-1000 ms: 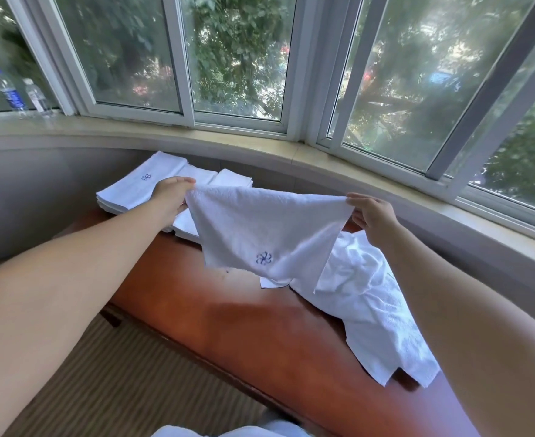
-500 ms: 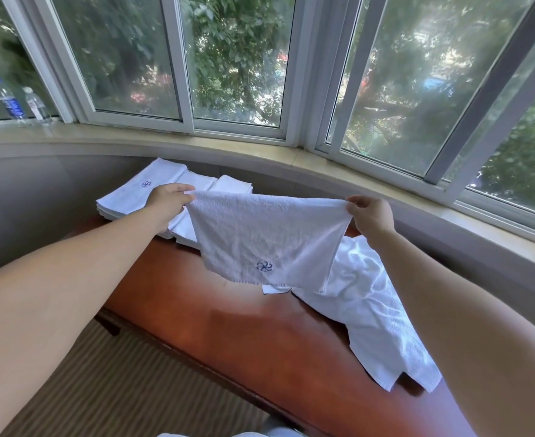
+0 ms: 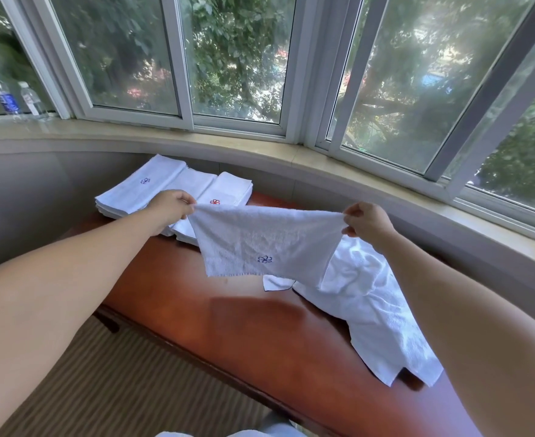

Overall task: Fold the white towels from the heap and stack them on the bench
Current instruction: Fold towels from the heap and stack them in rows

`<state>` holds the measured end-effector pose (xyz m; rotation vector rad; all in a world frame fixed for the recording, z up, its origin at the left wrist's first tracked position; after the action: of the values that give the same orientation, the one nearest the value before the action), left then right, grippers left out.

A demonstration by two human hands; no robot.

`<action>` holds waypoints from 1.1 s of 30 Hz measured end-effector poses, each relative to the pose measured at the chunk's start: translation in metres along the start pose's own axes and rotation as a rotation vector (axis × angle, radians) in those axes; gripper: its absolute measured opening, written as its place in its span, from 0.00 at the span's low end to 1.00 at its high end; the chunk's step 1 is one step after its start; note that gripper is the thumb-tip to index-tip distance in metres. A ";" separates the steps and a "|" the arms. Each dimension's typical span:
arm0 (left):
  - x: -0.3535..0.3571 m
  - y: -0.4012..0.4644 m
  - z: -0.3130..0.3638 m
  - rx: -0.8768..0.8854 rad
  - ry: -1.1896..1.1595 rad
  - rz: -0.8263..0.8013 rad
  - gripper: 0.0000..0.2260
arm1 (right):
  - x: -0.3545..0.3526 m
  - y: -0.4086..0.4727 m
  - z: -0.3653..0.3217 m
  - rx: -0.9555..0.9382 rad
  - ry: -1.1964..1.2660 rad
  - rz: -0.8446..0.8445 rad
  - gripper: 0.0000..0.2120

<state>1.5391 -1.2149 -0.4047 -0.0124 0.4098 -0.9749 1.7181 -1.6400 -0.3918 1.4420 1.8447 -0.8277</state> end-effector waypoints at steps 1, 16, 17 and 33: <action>0.001 -0.003 -0.008 -0.054 0.070 -0.082 0.06 | 0.006 -0.003 0.005 0.016 -0.009 -0.077 0.06; 0.022 0.017 -0.039 -0.389 0.092 -0.166 0.01 | 0.034 0.005 0.015 0.214 -0.167 -0.232 0.10; 0.027 0.025 -0.046 -0.349 0.081 -0.105 0.02 | 0.044 0.010 0.016 0.206 -0.134 -0.196 0.12; 0.134 -0.036 -0.303 -0.621 0.354 -0.264 0.25 | 0.285 -0.043 0.176 0.415 -0.181 -0.648 0.18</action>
<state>1.4726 -1.2915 -0.7221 -0.4713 1.0462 -1.0767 1.6418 -1.6273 -0.7207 0.9278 2.0972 -1.6772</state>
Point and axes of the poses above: each hand's wrist, its own y-axis towards the middle knuckle, its own x-axis out of the palm, z = x × y, the point moved 4 cm from there along y, towards the middle knuckle, and after that the axes turned 15 degrees about -y, right-handed, at the moved point
